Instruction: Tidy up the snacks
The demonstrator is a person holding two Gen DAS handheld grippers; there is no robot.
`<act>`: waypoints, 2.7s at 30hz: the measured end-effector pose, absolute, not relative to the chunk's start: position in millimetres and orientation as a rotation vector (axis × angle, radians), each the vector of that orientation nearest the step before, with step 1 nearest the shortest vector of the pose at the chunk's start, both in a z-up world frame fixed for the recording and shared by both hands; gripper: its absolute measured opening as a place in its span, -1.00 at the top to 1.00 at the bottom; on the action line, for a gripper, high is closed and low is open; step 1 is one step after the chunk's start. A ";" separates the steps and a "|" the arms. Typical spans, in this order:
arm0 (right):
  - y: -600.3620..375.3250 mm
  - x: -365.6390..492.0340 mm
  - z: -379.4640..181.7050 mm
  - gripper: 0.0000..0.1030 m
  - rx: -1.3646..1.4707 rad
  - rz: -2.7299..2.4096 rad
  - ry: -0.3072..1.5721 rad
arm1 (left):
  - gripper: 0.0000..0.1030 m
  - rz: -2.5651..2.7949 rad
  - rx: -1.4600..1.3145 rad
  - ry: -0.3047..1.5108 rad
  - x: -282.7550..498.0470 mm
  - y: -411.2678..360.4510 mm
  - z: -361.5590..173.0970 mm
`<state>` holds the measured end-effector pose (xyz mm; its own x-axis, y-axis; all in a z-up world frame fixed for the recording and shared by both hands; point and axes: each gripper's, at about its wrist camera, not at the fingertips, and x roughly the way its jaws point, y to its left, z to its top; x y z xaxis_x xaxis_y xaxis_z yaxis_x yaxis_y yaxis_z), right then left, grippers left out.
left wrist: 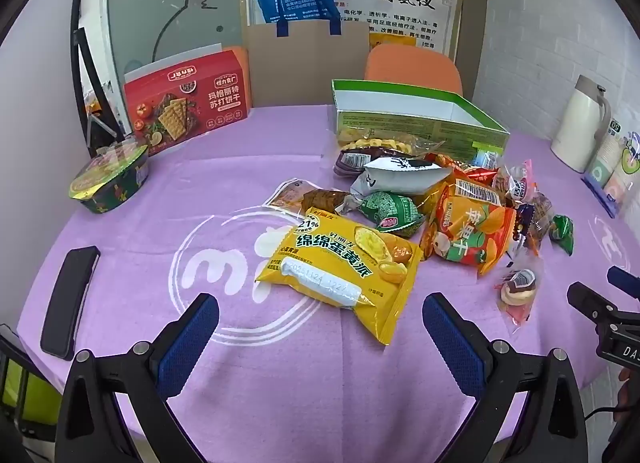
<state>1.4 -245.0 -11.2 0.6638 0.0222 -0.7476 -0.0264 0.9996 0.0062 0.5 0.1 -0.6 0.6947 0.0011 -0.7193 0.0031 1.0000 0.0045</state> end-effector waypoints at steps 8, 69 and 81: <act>-243.5 2.4 -10.2 -1.00 -0.014 0.040 0.846 | -1.00 -0.005 -0.010 0.793 -2.4 1.3 -3.4; -223.5 9.3 -14.7 -1.00 -0.060 0.080 0.824 | -1.00 0.000 -0.047 0.828 2.8 15.5 -10.1; -223.4 12.3 -19.7 -1.00 0.037 0.178 0.774 | -0.97 -0.084 -0.095 0.863 2.8 22.8 -20.7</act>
